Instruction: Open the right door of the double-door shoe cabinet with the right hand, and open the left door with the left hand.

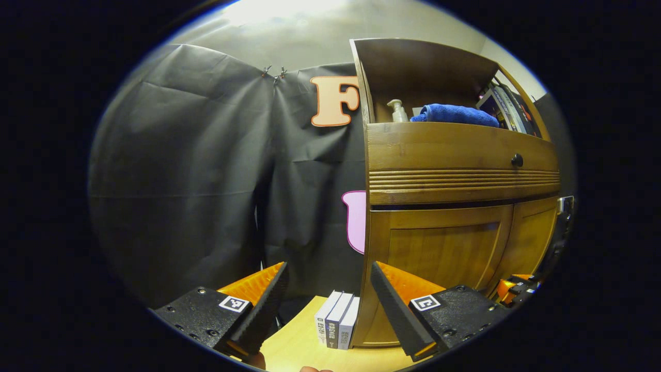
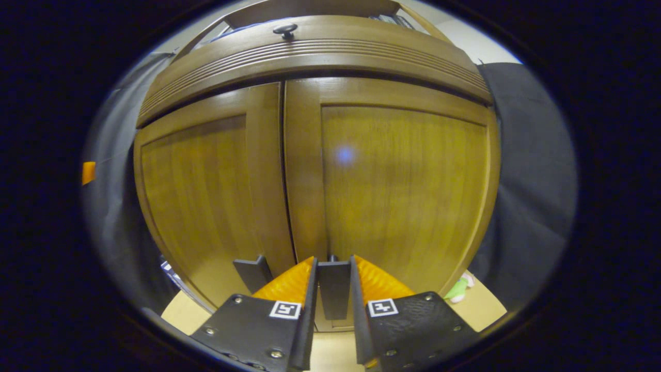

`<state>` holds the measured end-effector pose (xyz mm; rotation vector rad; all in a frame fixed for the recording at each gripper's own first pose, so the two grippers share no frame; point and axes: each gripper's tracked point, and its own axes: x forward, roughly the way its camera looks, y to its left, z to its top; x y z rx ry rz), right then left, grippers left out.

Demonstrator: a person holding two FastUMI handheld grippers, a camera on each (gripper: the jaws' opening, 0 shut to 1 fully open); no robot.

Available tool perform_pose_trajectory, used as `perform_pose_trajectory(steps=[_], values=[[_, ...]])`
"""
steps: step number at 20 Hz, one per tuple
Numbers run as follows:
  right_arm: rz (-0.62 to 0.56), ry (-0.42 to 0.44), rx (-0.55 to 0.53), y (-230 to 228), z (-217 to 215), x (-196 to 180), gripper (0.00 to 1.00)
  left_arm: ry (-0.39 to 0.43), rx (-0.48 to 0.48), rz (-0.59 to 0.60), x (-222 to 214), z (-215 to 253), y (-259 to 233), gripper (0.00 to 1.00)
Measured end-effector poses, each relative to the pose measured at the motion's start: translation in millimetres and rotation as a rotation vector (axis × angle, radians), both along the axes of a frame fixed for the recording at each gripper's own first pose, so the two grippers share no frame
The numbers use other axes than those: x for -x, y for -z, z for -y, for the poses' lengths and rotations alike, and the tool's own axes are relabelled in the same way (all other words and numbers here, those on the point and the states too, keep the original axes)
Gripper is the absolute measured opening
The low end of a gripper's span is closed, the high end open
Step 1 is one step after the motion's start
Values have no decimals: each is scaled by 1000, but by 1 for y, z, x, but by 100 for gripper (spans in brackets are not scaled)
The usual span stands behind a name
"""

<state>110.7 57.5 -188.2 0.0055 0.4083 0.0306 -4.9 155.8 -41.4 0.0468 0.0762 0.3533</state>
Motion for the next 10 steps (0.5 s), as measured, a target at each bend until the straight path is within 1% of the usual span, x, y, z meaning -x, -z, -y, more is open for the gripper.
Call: perform_pose_trajectory(steps=[1,2,3,4,6,7,10], values=[[4,17,3,1,0,-2,28,0,3,1,0,0,0,96],[4,26,17,2,0,-1,31,4,9,2,0,1,1,96],[7,33,31,3,2,-1,30,10,16,2,-1,3,2,96],[6,45,24,4,3,-2,26,17,22,1,0,4,3,96],[0,79,18,2,4,1,29,25,27,-1,2,5,3,96],[1,91,29,0,5,3,27,25,29,-1,3,4,3,96],[10,103,43,-2,10,18,27,26,34,7,10,3,0,96]])
